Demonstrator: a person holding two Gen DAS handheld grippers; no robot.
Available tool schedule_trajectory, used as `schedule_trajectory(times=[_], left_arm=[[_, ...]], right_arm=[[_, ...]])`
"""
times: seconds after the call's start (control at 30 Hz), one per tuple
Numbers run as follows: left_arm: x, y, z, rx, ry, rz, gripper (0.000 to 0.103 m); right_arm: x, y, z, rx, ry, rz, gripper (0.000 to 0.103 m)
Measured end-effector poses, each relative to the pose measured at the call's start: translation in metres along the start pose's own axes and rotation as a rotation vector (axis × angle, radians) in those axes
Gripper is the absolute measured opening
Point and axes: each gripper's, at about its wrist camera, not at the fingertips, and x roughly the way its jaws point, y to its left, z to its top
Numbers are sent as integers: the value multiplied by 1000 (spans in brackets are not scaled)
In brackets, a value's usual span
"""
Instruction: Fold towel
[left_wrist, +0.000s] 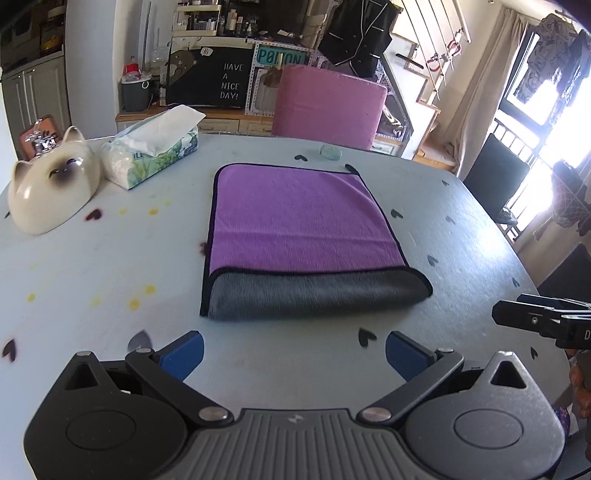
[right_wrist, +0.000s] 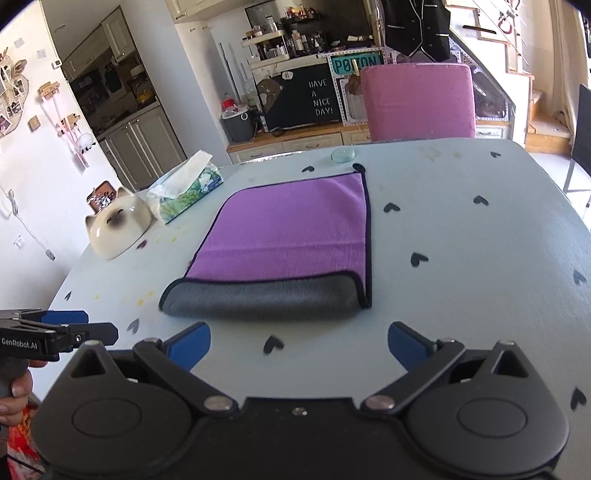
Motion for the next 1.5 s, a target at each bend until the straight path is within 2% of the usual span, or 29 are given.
schedule_trajectory(times=[0.27,0.5,0.7,0.8,0.97,1.03,1.27,1.5], left_arm=[[38,15,16,-15,-30,18,103],[72,33,23,-46,-25,48,101],[92,46,30,-70,-29,51,93],[101,50,32,-79,-19,55,84],[109,56,33,-91,-5,57,70],[113,57,34,-93,6,53,64],[119,59,34,-85,24,46,50],[120,65,30,-109,45,48,40]], right_arm=[[41,-13,18,9,-35,-3,102],[74,-18,25,-40,-47,-8,102],[100,-28,28,-31,-34,-24,101],[111,-33,29,-28,-18,-19,88],[128,-39,31,-9,19,-22,75],[135,-44,32,13,37,-19,66],[154,-52,34,23,96,-1,43],[161,-55,35,35,130,24,16]])
